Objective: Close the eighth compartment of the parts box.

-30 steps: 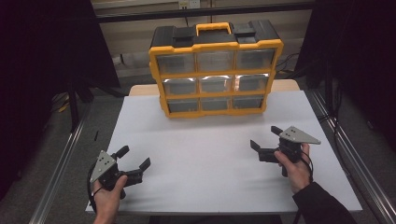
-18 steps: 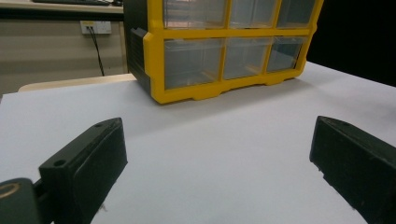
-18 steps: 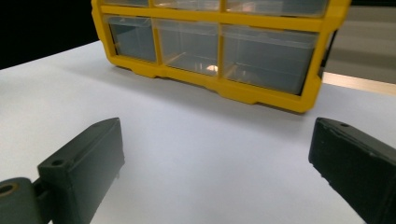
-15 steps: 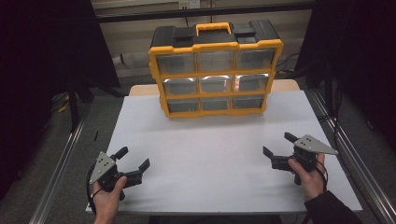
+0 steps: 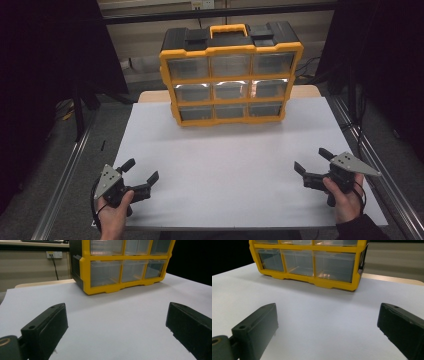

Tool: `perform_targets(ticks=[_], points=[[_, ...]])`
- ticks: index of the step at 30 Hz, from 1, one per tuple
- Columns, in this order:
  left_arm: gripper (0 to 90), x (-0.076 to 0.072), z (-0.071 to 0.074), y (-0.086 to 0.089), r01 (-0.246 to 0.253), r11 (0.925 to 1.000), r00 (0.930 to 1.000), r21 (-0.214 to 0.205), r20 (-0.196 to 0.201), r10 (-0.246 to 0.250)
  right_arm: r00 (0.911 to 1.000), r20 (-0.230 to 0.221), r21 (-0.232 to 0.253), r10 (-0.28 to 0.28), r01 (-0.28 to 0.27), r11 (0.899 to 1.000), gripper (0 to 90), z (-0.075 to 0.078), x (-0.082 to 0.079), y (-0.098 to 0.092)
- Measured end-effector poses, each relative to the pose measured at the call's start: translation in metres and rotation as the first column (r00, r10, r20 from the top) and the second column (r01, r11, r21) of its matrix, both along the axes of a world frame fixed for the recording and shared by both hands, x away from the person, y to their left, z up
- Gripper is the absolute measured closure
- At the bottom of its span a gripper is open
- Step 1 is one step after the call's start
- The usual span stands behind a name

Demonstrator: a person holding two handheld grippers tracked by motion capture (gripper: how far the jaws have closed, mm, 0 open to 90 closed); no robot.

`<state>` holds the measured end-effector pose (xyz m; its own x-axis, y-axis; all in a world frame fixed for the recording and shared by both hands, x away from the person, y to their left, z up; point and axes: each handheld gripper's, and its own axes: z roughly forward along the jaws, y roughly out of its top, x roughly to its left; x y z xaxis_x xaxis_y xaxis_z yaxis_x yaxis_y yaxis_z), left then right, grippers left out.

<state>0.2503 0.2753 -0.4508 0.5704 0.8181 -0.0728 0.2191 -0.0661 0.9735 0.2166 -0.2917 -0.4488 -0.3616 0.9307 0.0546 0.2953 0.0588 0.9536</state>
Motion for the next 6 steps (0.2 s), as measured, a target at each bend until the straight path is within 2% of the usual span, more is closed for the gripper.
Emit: perform_targets(ticks=[6], points=[[3.5, 0.0008, -0.0002, 0.0006, 0.013, 0.9999, 0.9999, -0.005, -0.001, -0.013, 1.0000, -0.001, 0.000, 0.000, 0.000, 1.000, 2.5, -0.0020, 0.0000, -0.0009]])
